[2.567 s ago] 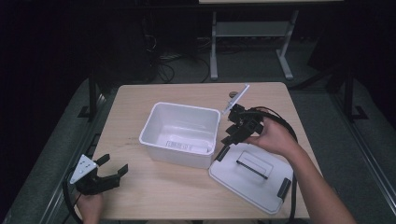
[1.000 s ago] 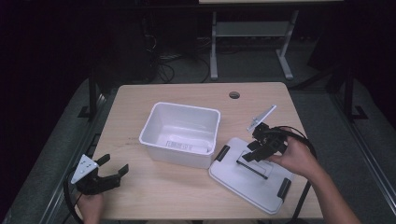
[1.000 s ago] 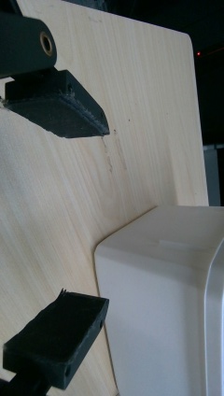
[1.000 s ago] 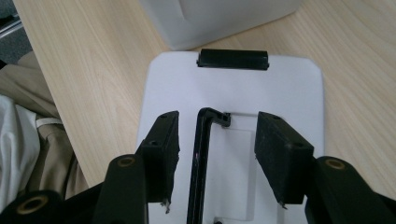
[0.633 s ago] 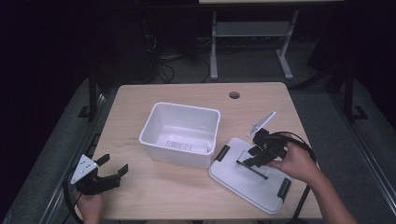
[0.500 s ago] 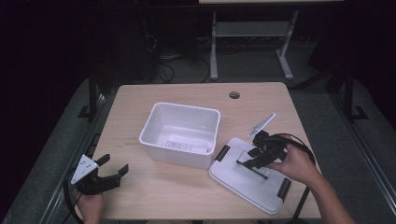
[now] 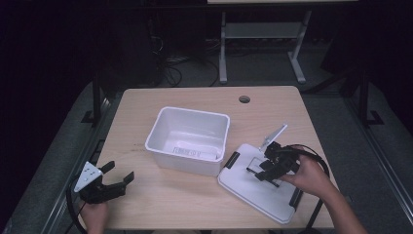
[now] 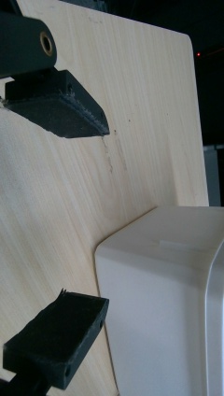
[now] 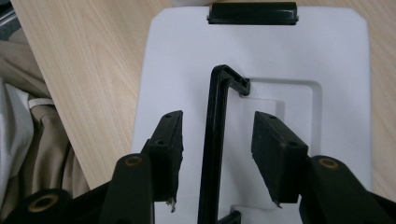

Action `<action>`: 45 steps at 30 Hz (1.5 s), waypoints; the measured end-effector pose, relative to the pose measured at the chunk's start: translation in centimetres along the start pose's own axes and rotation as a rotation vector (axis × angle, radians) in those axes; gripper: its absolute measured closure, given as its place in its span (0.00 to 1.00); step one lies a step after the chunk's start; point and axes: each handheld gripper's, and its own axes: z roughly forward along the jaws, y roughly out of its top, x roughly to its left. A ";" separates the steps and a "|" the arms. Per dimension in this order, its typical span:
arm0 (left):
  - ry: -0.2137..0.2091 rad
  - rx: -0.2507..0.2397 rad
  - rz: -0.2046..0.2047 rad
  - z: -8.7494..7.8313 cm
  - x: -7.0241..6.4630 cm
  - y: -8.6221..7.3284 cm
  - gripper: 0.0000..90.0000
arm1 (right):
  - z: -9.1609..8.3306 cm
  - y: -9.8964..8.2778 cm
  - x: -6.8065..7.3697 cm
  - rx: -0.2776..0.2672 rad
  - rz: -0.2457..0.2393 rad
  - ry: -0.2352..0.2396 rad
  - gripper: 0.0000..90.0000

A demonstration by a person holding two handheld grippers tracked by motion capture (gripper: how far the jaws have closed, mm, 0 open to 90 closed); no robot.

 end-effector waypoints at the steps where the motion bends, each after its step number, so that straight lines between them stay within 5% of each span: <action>1: 0.000 -0.001 0.000 0.0 0.0 0.0 0.15 | 0.1 0.0 0.0 0.002 0.000 0.002 0.60; 15: 0.000 0.004 0.001 0.0 0.1 0.0 0.15 | 1.9 -1.5 -0.1 0.011 0.014 0.000 0.75; 24: 0.002 -0.002 -0.002 0.0 0.0 0.0 0.15 | 1.1 -1.5 -0.2 0.002 0.010 -0.040 0.84; 45: 0.005 -0.007 -0.004 -0.2 0.1 0.0 0.15 | 0.5 -1.3 -1.4 0.007 0.005 -0.039 0.92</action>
